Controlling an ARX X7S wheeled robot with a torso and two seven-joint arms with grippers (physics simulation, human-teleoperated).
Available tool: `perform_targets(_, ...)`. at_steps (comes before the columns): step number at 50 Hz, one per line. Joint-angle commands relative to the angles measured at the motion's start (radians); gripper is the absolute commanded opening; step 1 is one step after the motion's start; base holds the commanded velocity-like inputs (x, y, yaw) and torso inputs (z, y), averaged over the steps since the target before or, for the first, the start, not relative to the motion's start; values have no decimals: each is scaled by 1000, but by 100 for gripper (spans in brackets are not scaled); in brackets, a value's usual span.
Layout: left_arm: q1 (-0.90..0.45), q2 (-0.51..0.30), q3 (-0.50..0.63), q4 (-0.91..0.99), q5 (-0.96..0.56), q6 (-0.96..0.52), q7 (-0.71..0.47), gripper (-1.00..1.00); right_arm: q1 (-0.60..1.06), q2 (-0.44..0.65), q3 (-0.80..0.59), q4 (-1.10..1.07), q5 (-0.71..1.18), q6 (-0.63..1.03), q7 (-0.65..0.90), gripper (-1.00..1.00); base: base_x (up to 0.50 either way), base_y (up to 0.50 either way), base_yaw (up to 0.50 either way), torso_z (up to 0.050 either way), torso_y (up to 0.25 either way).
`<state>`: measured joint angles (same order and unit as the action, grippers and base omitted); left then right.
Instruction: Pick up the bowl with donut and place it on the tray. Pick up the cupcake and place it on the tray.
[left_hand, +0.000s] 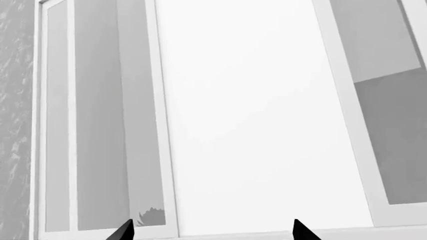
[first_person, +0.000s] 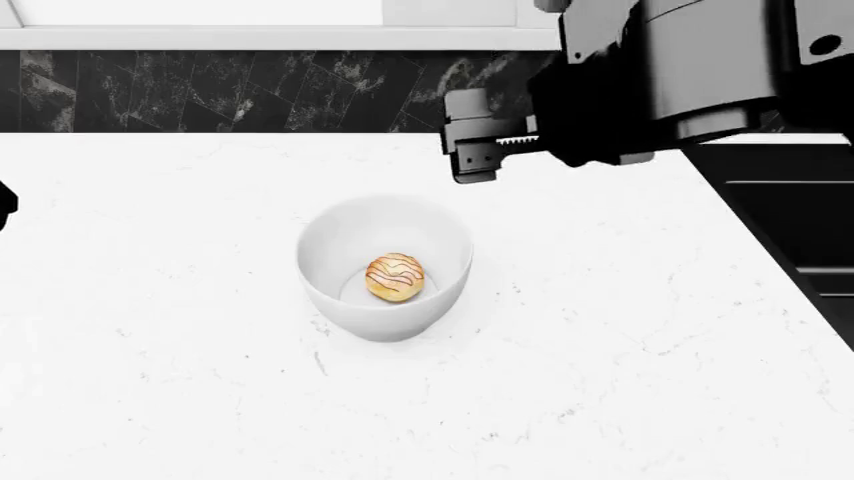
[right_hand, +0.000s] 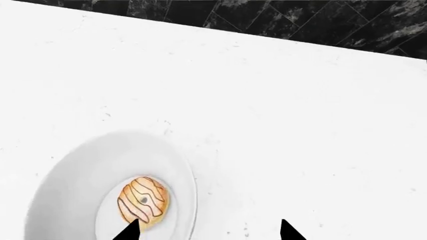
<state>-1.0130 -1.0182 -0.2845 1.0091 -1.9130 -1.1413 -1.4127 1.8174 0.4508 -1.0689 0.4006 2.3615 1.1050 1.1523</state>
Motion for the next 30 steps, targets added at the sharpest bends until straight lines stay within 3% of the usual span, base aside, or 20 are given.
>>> perform_targets(1, 15, 8, -18, 1, 9, -6, 9, 100, -47, 1, -1, -7, -20, -18, -30, 100, 0, 0, 0, 0, 0)
perform_targets(30, 77, 18, -100, 12, 3, -22, 24, 100, -118, -42, -19, 19, -97, -62, -96, 100, 0, 0, 0, 0, 0)
